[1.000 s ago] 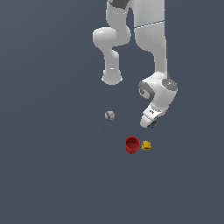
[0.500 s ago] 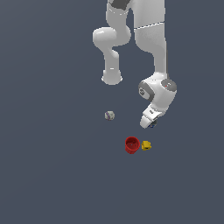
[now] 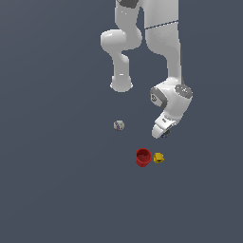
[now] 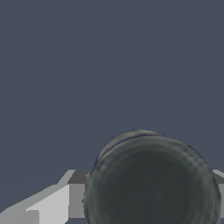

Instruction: Pick up a designated object from a clutter of objects.

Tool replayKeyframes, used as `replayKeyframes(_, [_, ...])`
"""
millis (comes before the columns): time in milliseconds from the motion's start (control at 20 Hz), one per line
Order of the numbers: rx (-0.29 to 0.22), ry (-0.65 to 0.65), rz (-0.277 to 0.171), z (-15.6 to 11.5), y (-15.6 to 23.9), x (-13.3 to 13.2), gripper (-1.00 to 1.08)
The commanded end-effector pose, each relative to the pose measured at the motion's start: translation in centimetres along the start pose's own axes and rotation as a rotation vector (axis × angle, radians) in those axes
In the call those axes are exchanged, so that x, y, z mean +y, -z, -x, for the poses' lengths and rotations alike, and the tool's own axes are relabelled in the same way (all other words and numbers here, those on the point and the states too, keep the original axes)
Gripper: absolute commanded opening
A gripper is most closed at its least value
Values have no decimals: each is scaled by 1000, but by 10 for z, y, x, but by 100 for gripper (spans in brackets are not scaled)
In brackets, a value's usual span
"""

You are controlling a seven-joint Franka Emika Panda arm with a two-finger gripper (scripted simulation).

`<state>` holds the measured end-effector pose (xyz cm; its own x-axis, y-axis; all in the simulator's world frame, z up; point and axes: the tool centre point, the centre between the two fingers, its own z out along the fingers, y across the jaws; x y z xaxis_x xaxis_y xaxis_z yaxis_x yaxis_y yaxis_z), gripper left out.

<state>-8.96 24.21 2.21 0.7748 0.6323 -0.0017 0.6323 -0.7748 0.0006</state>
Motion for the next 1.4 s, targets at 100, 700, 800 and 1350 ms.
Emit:
replayKeyframes(100, [1,0,1,0,17,6,-100])
replayKeyframes(700, [1,2,-1,3,114,38,-100])
replayKeyframes(800, [2,2,-1,3,135,45,-100])
replayKeyframes(1350, [3,2,-4,5,247,82,-100])
